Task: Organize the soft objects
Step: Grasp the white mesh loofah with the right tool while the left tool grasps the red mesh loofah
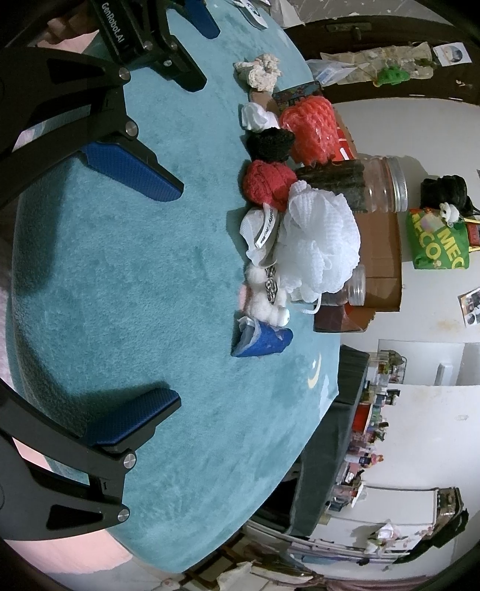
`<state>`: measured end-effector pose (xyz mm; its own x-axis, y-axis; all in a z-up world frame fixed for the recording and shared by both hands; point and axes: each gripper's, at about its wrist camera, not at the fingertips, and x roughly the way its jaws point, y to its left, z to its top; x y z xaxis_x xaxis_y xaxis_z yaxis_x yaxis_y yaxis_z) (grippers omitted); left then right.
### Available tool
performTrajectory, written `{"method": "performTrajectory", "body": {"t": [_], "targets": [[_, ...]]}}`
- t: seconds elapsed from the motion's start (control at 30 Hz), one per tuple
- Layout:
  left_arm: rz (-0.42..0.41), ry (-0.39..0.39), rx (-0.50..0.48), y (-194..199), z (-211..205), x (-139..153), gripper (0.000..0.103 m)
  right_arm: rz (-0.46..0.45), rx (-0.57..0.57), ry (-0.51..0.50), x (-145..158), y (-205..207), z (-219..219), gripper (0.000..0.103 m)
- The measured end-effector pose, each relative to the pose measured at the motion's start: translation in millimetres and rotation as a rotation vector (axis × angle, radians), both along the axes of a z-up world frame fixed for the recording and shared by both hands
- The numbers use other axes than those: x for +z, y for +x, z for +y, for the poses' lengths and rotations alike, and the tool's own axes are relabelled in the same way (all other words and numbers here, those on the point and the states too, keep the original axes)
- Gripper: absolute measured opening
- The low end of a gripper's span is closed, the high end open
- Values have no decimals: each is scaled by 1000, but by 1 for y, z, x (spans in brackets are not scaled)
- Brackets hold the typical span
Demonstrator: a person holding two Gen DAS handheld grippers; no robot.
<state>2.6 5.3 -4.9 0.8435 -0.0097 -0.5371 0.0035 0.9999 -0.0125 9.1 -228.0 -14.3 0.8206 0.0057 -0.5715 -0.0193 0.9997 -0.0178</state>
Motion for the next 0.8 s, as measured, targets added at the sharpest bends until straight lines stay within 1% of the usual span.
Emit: {"method": "performTrajectory", "body": {"t": [0.13,0.23,0.33,0.47,0.57,0.8], "targets": [[13,-4,-26,4,-2,9,103,9,4,22,3,3,-6,103],[-10,-20,-38,9,0,21,103,-19,13,35,16,5,-9,103],[-25,-44,-57,17,2,35,103,-47,24,27,31,12,-11,103],[-49,-46,-86,33,2,52,103,-74,58,31,49,26,-12,103],[-49,-41,-101,48,1,62,103,-71,85,39,58,41,-11,103],[-10,-59,-133,79,-2,73,103,-38,181,58,69,78,-7,103]]}}
